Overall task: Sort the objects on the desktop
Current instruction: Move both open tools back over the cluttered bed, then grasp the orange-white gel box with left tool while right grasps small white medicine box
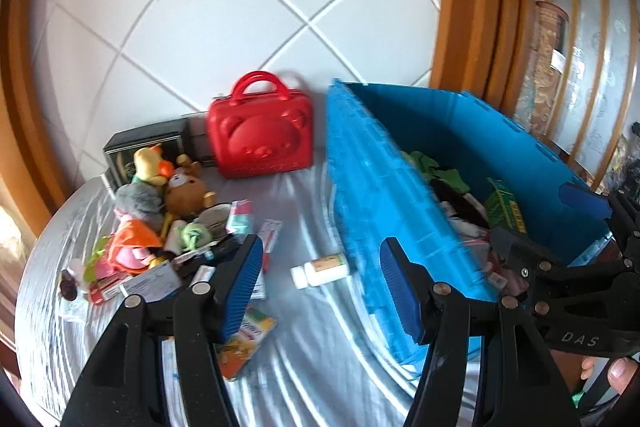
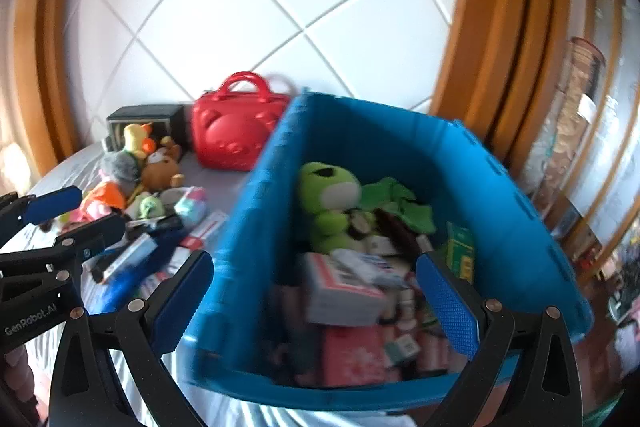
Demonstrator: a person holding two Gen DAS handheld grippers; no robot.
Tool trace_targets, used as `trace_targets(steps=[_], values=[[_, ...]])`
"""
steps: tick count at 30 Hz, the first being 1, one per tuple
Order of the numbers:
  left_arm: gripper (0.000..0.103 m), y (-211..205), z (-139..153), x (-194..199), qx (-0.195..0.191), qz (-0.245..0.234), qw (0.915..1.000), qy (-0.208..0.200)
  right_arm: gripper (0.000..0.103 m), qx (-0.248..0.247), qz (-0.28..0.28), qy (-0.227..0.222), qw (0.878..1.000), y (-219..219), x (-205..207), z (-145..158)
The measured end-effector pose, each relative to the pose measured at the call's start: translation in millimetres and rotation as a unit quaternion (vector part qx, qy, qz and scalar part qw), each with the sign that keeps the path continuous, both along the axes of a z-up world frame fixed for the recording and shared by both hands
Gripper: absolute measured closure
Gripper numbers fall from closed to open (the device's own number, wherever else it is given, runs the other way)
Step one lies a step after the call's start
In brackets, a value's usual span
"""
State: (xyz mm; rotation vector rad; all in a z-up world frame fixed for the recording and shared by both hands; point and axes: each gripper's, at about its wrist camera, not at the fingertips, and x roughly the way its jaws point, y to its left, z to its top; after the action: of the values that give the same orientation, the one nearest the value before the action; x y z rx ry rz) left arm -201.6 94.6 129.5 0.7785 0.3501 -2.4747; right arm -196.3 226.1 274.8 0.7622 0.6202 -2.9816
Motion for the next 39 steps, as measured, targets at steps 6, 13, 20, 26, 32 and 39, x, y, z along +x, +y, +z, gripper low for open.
trace_targets(steps=[6,13,20,26,32,39], values=[[0.043,-27,-14,31,-0.002,0.019,0.9998,-0.007,0.0,0.005,0.028,-0.014,1.0,-42,-5,-16],[0.043,-65,-43,71,-0.006,0.044,0.9987,-0.023,0.0,0.005,0.069,-0.033,0.997,-83,-12,-41],[0.043,-112,-86,114,0.012,0.065,0.9964,-0.052,0.0,0.014,0.096,-0.072,0.993,-116,-24,-80],[0.043,-154,-135,140,0.047,0.079,0.9921,-0.086,0.0,-0.002,0.084,-0.12,0.989,-122,-48,-121],[0.043,-198,-180,154,0.101,0.101,0.9838,-0.109,0.0,-0.005,0.055,-0.164,0.985,-123,-74,-159],[0.043,-225,-213,128,0.111,0.081,0.9812,-0.136,0.0,-0.015,0.024,-0.198,0.98,-117,-109,-185]])
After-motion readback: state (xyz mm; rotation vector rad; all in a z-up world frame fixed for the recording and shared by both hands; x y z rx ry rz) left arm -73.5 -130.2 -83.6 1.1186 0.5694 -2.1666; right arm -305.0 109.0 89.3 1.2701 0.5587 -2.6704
